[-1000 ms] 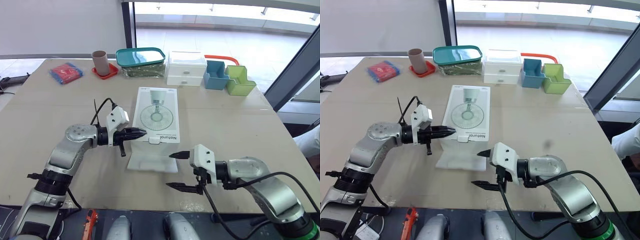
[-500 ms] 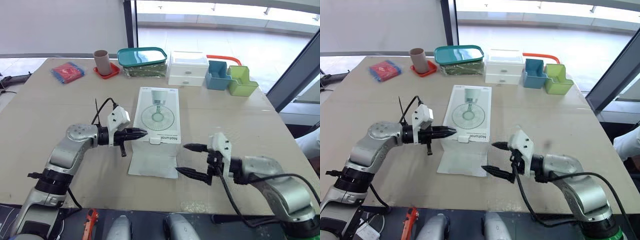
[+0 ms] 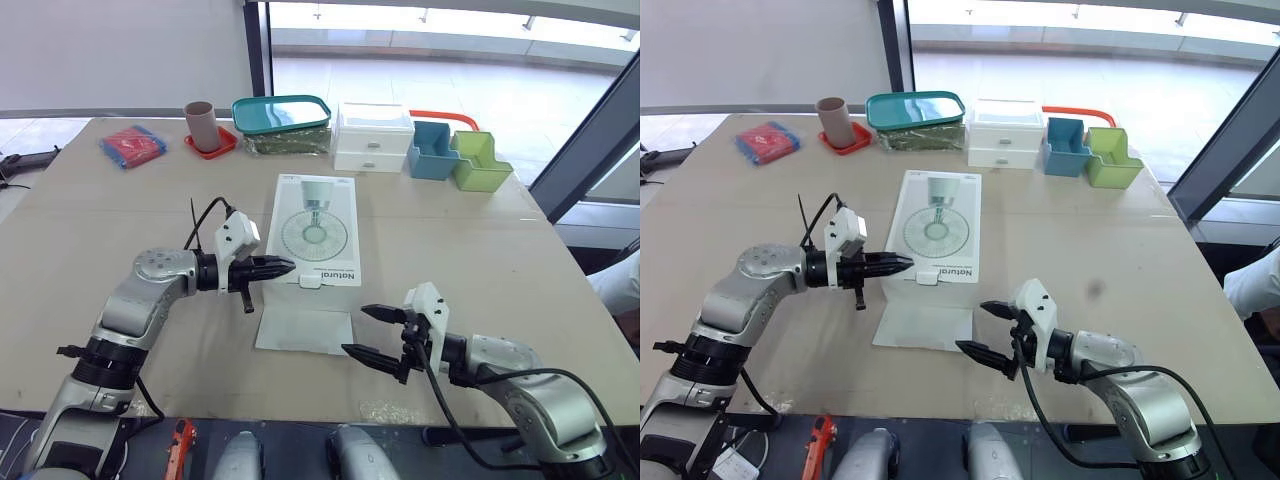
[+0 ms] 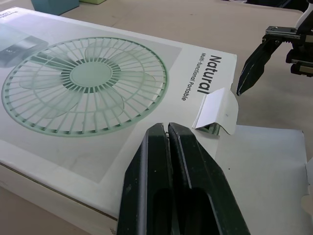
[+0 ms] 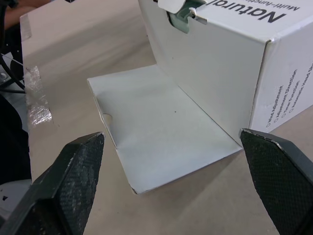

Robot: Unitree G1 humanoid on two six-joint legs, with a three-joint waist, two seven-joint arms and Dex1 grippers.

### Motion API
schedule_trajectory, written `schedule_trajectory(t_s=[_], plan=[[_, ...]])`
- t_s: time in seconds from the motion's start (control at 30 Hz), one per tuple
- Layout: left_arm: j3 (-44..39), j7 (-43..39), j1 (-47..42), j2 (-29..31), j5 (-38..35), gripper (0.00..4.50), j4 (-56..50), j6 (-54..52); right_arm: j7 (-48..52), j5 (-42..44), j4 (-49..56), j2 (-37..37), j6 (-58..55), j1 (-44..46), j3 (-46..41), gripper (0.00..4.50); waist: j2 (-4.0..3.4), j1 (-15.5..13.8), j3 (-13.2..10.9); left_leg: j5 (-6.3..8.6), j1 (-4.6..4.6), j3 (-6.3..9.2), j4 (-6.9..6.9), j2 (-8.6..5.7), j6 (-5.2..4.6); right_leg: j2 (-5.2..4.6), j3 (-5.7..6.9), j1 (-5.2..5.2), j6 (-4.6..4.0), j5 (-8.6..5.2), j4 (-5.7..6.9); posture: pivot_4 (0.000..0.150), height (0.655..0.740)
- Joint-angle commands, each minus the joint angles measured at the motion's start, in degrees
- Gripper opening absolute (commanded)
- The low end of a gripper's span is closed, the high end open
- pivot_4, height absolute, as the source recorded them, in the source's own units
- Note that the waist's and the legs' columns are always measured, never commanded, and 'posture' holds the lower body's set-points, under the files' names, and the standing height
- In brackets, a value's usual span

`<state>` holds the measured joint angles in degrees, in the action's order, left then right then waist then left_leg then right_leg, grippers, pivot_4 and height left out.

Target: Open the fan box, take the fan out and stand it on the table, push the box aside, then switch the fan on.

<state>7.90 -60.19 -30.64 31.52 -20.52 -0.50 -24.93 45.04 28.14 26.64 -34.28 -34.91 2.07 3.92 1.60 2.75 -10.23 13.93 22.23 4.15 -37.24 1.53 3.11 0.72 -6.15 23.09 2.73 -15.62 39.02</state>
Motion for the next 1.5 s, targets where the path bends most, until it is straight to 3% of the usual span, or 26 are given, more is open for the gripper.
schedule_trajectory(t_s=[0.03, 0.6, 1.5], plan=[[1.3, -0.2, 1.2, -0.1, 0.6, 0.20, 0.6, -1.5, -0.8, -2.2, -1.8, 0.7, 2.5, 1.6, 0.7, 4.50, 0.00, 0.0, 0.0, 0.00, 0.00, 0.00, 0.00, 0.00, 0.00, 0.00, 0.00, 0.00, 0.00, 0.00, 0.00, 0.150, 0.7400], [0.9, 0.1, 2.0, 0.1, 0.7, 0.20, 0.1, -1.5, 0.5, -3.7, -5.2, 2.6, 4.4, 4.9, 3.1, 4.50, 0.00, 0.0, 0.0, 0.01, 0.02, 0.00, -0.01, 0.00, -0.01, -0.01, 0.00, 0.00, 0.01, -0.01, 0.00, 0.150, 0.7400], [1.1, -0.2, 1.6, -0.2, 1.1, 0.20, 0.6, -1.3, 3.1, 1.2, -0.2, 1.1, -0.2, 3.7, 2.4, 4.50, 0.00, 0.0, 0.0, 0.01, 0.01, 0.00, 0.00, 0.01, -0.01, 0.01, 0.00, 0.00, 0.01, -0.01, 0.00, 0.150, 0.7400]])
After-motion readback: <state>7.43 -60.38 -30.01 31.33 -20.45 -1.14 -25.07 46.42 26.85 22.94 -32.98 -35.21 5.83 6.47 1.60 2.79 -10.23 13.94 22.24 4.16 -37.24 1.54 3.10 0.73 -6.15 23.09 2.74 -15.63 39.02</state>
